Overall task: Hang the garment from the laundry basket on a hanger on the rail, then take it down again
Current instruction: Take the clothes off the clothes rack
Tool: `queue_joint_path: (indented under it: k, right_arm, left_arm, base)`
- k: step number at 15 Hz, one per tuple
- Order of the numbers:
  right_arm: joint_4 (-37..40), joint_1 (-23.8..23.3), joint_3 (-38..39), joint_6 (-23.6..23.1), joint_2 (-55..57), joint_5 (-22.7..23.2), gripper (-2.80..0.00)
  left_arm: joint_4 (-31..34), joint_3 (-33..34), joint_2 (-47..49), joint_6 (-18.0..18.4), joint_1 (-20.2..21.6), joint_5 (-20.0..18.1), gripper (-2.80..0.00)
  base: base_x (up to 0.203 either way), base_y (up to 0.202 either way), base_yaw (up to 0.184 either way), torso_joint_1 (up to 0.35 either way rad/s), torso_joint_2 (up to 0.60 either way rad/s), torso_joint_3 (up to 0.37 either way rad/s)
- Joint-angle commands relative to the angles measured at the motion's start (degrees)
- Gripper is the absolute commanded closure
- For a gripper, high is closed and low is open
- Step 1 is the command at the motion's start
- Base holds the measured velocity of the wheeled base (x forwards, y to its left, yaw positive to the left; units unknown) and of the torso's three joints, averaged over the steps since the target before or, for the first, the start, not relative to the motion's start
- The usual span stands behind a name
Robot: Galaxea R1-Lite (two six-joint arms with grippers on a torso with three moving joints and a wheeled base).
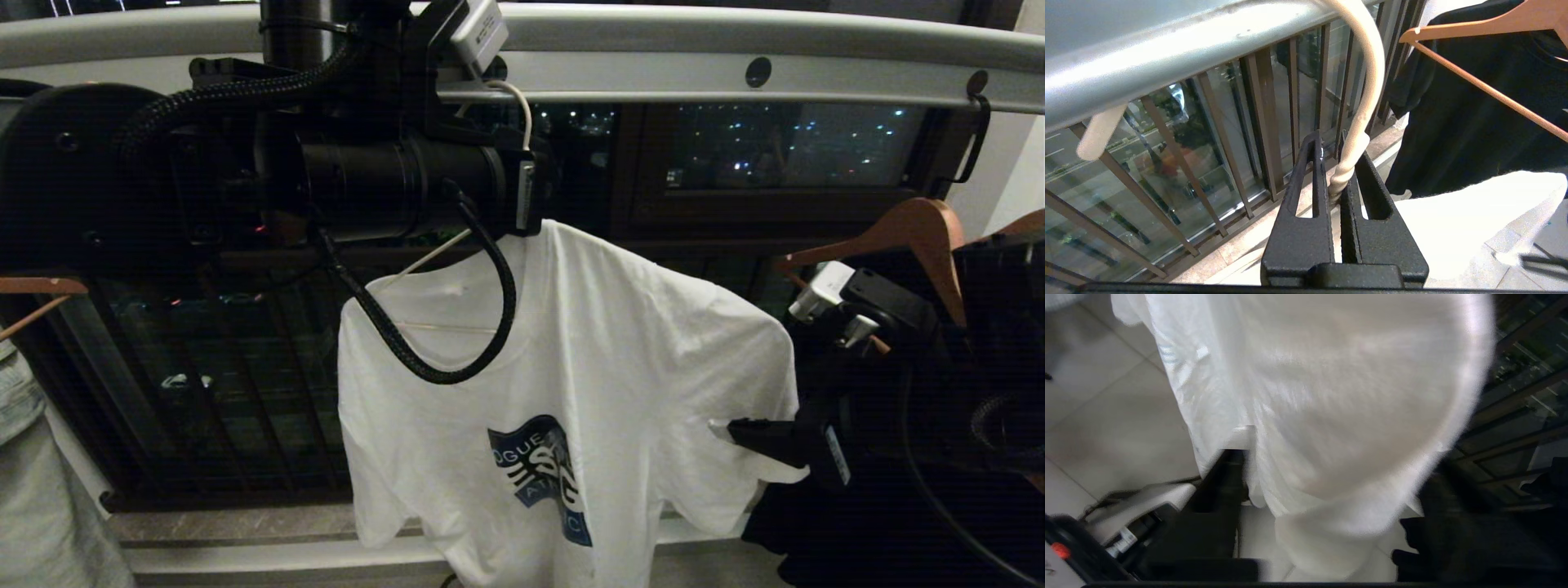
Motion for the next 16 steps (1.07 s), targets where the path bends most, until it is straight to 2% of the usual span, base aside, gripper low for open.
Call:
queue_joint_path:
  k: [1,12,16]
  right_arm:
    - [0.0,0.0,-0.2,-0.5,1.3,0.1,0.0]
    - [1.3,-0.7,4.3,-0.6,-4.5,-1.3,0.0]
    - [1.2,-3.3,7.5,-0.7,-5.9,-1.3,0.0]
  left_arm:
    - [0.0,-0.1,-0.3,0.1,0.1,0.0,0.0]
    - [0.0,-0.2,0.3,0.1,1.0,0.1,0.0]
    - [0.0,-2.2,1.2,-0.1,1.1,3.1,0.0]
  base:
    - [0.0,0.0,0.0,0.0,0.0,0.0]
    - [0.0,0.0,0.0,0.0,0.0,0.0]
    - [0.0,0.0,0.0,0.0,0.0,0.0]
